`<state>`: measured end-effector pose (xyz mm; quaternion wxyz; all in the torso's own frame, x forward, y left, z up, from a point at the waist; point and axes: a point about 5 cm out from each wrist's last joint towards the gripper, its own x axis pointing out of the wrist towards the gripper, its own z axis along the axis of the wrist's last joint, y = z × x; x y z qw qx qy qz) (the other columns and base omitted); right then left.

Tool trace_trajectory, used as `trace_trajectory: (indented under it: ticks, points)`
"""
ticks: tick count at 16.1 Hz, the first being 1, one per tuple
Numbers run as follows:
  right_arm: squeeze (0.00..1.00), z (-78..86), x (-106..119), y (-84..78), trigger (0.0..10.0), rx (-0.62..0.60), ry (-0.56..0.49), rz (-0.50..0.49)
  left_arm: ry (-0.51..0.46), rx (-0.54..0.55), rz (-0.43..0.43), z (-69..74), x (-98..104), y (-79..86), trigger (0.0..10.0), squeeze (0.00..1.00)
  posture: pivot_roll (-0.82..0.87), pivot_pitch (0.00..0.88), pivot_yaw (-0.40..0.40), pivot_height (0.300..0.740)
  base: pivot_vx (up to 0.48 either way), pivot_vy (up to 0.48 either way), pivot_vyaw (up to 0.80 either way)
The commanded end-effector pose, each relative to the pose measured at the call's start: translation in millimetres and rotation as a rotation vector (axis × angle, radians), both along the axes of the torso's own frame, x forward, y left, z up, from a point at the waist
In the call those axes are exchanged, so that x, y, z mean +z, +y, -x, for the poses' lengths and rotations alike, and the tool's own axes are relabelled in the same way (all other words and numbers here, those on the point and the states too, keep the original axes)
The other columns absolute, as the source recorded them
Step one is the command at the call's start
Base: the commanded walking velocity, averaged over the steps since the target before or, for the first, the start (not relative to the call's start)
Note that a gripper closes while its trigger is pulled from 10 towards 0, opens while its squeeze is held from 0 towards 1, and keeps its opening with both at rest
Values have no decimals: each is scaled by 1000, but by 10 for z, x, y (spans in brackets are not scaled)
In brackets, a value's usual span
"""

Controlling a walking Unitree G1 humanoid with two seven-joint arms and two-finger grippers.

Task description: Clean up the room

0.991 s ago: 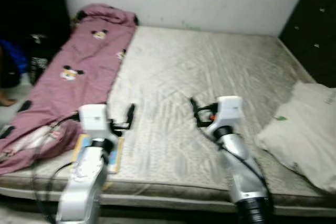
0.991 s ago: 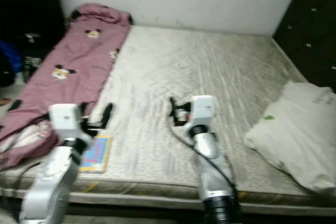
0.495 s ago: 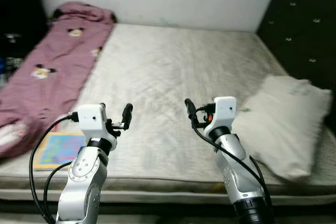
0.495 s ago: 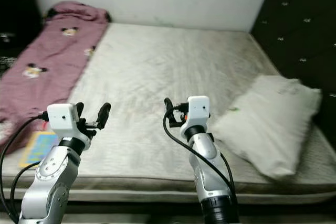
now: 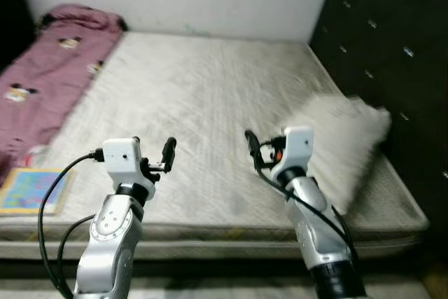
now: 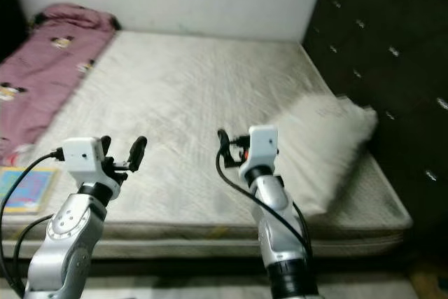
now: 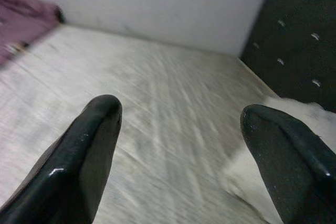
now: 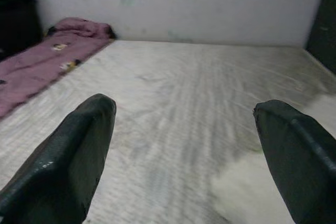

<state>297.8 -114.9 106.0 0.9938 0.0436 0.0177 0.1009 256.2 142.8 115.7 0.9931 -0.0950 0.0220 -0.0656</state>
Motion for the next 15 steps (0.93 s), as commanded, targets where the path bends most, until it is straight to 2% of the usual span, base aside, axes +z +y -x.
trace_trajectory:
  ticks: [1, 8, 15]
  points:
    - [0, -9, 17, -36, 10000, -13, -5, 3, -8, -11, 3, -1, 19, -27, 10000, 0, 41, 0, -51, 740, 0, 0, 0]
    - [0, -9, 10, -32, 10000, -8, -6, 11, -37, -28, 25, 8, 47, -41, 10000, 0, 43, 0, -53, 740, 0, 0, 0]
    - [0, -8, 5, -30, 10000, -5, -8, 15, -45, -37, 29, 13, 46, -51, 10000, 0, 46, 0, -55, 740, 318, 0, 0]
